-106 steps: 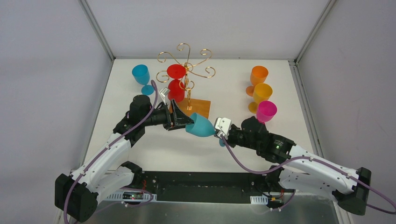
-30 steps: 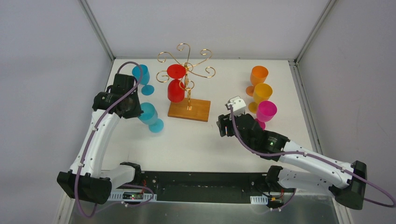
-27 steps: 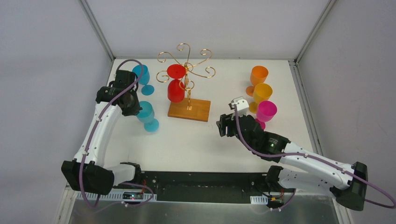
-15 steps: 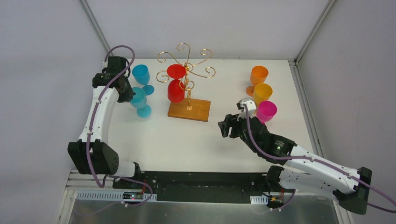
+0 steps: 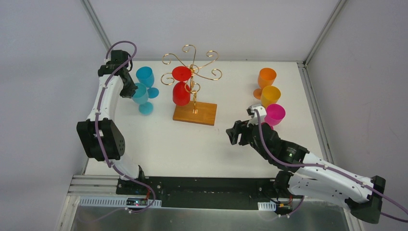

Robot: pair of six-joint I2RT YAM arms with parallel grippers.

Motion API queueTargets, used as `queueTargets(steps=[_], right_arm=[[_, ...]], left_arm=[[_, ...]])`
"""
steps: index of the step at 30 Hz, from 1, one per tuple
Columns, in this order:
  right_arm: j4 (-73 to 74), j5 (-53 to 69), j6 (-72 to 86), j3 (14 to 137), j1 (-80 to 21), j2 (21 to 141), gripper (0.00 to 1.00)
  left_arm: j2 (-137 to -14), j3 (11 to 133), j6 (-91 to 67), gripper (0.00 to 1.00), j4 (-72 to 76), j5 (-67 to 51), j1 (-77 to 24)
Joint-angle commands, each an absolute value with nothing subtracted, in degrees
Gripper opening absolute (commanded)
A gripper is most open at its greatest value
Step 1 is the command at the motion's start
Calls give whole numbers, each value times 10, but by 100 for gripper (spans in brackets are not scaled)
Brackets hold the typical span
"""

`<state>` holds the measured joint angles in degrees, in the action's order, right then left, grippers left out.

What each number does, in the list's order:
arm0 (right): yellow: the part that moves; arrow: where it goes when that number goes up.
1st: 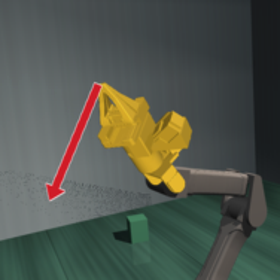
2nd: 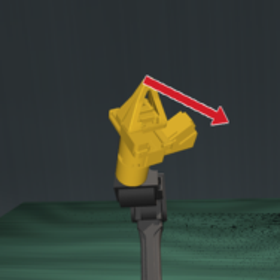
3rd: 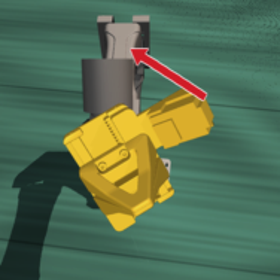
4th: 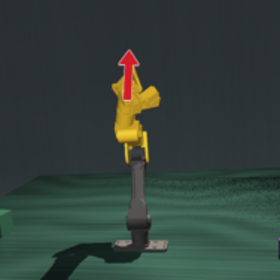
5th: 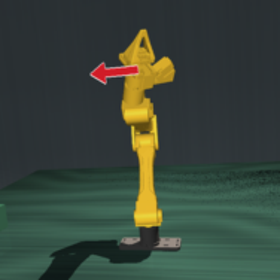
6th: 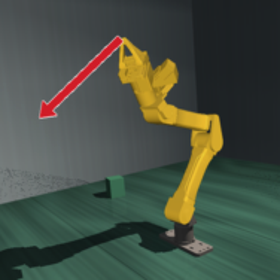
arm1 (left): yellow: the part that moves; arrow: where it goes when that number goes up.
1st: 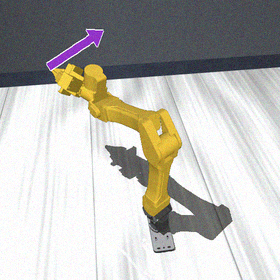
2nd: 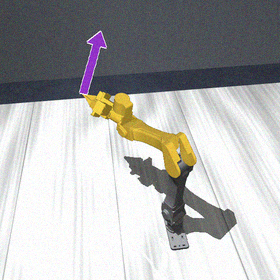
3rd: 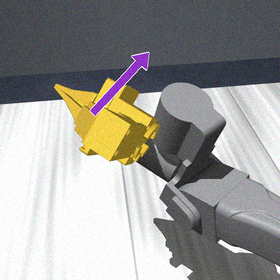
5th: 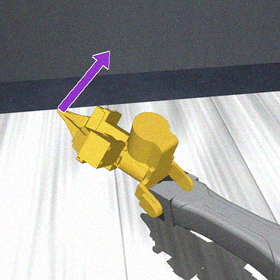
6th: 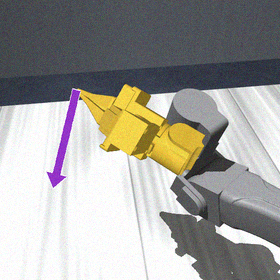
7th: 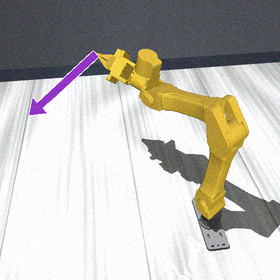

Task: Take the wine glass off the wine glass rack
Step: Place the wine glass at the center of the board.

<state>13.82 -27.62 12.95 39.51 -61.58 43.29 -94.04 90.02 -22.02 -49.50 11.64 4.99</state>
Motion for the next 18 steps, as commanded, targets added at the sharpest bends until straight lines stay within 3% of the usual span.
queueTargets(steps=[1, 18], right_arm=[[135, -252, 136, 401, -614, 431, 67], [137, -249, 141, 394, -614, 429, 69]], left_arm=[[-957, 945, -229, 0, -487, 135, 54], [-1017, 960, -229, 0, -487, 120, 56]])
